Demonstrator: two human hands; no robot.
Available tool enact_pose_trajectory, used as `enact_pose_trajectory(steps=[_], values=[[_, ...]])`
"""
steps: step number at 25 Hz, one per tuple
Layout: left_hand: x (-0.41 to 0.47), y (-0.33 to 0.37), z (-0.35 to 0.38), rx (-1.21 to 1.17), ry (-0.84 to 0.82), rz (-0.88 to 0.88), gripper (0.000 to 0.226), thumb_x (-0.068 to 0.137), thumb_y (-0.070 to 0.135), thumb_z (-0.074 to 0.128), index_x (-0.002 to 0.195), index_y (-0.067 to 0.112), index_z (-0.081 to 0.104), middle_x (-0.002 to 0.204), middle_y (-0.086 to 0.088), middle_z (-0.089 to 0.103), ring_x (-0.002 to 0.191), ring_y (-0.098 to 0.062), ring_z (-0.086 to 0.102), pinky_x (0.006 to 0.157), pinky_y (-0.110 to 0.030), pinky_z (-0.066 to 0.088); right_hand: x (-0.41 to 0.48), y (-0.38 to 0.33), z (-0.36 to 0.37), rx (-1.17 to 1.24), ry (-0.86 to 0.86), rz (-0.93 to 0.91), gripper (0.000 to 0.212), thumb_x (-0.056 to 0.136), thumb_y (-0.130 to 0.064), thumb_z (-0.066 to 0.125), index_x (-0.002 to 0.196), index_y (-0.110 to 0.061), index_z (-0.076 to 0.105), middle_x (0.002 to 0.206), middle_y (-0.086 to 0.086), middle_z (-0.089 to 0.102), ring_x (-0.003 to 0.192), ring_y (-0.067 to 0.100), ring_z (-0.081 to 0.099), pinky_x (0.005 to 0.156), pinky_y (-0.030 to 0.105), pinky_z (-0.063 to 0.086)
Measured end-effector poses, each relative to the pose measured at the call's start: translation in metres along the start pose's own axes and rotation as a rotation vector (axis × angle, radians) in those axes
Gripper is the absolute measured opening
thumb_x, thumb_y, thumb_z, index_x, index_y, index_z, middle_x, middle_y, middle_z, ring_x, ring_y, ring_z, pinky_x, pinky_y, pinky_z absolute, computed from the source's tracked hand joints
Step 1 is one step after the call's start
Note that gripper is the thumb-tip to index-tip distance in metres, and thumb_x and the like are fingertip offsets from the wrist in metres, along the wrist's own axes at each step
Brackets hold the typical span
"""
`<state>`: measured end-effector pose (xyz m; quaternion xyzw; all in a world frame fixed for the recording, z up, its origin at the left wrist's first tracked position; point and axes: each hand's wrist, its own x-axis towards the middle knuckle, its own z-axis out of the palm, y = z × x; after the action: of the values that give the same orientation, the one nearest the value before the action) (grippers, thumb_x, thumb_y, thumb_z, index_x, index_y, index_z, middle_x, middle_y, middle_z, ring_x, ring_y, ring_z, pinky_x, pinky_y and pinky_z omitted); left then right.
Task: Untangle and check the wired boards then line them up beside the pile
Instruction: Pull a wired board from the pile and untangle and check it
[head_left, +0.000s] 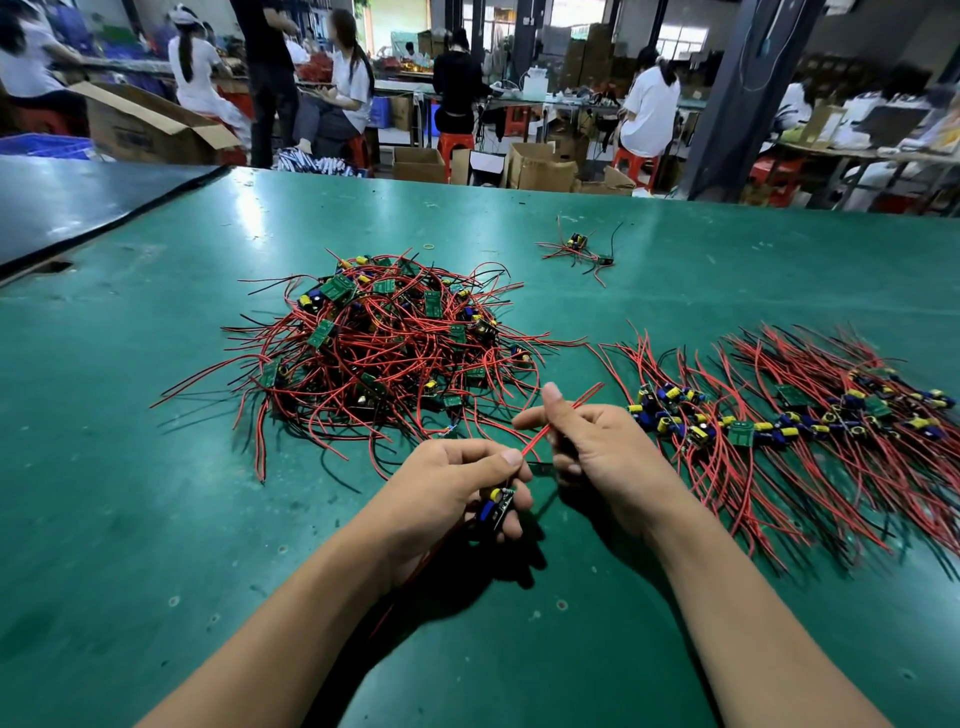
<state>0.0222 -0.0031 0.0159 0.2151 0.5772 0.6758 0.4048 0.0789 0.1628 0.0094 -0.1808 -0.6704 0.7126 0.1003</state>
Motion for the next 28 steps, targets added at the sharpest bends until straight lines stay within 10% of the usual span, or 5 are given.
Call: enact_pose_trajectory(steps=[10, 16, 22, 28], values=[[0.001, -0.001, 0.001, 0.018, -0.022, 0.007, 0.018, 0.09, 0.021, 0.06, 0.079, 0.008, 0.066, 0.066, -0.008, 0.065, 0.045, -0.015, 0.056, 0.047, -0.02, 0.046, 0.004, -0.003, 0.001, 0.11, 0.244, 0.002, 0.06, 0.099, -0.053, 0.05, 0.056, -0.017, 0.071, 0.052, -0.006, 0.035, 0.035, 0.006, 0.024, 0.039, 0.014, 0.017], [-0.003, 0.001, -0.001, 0.003, -0.078, -0.008, 0.018, 0.084, 0.023, 0.063, 0.081, 0.006, 0.067, 0.067, -0.01, 0.065, 0.046, -0.016, 0.056, 0.047, -0.02, 0.046, 0.0, -0.016, -0.006, 0.594, 0.024, 0.23, 0.058, 0.099, -0.048, 0.049, 0.05, -0.017, 0.058, 0.06, -0.004, 0.04, 0.034, 0.006, 0.023, 0.035, 0.018, 0.014], [-0.002, -0.001, -0.003, 0.022, -0.103, 0.006, 0.017, 0.087, 0.019, 0.063, 0.079, 0.005, 0.068, 0.069, -0.013, 0.065, 0.05, -0.018, 0.056, 0.053, -0.022, 0.049, -0.005, -0.02, -0.02, 0.581, -0.213, 0.357, 0.052, 0.091, -0.038, 0.053, 0.044, -0.016, 0.042, 0.054, -0.002, 0.04, 0.035, 0.01, 0.02, 0.042, 0.023, 0.009], [0.002, -0.003, -0.002, -0.017, 0.024, -0.009, 0.018, 0.092, 0.018, 0.061, 0.085, 0.003, 0.068, 0.074, -0.015, 0.069, 0.053, -0.02, 0.063, 0.052, -0.024, 0.052, 0.001, -0.014, -0.01, 0.46, -0.057, 0.331, 0.068, 0.073, -0.066, 0.062, 0.103, -0.006, 0.071, 0.06, -0.005, 0.036, 0.037, 0.003, 0.026, 0.032, 0.015, 0.023]])
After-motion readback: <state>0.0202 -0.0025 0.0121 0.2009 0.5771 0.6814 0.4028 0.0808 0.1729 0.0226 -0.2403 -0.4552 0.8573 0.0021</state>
